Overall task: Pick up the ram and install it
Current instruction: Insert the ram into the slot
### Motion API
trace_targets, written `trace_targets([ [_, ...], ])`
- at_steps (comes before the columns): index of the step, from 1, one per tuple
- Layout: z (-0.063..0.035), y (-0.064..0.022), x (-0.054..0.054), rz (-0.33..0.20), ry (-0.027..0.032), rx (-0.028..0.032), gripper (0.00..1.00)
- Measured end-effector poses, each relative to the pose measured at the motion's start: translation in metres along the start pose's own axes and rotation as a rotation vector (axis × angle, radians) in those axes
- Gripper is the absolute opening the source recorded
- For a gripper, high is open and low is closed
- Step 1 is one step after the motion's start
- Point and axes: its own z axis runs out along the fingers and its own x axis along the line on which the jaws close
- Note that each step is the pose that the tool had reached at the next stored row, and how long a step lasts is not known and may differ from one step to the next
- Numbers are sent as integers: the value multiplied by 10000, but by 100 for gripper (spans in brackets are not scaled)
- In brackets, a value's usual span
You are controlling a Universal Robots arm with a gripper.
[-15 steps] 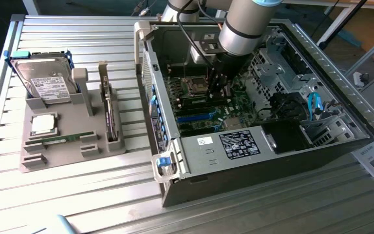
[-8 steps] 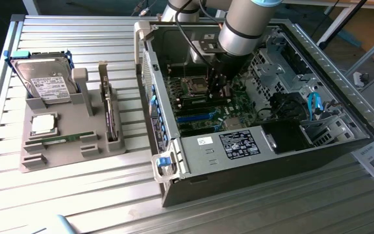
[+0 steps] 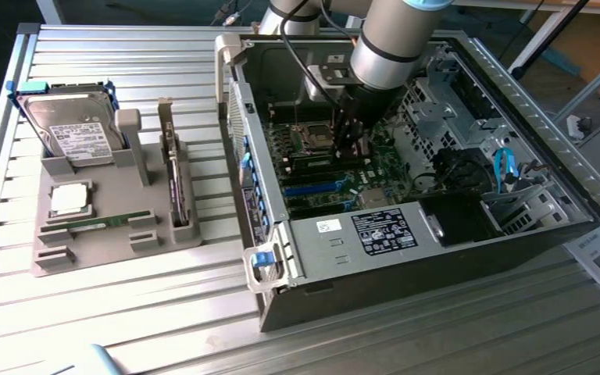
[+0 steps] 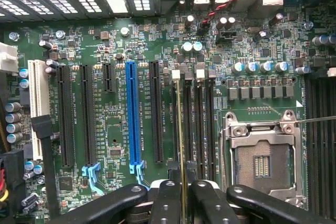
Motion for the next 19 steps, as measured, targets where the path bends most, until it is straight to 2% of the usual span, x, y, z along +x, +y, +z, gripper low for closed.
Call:
trace_targets([
  [15,27,-1,2,-1,-18,-1,14],
  [17,27,-1,2,-1,-18,0,15],
  [18,27,-1,2,-1,-18,0,22],
  [19,27,-1,2,-1,-18,0,22],
])
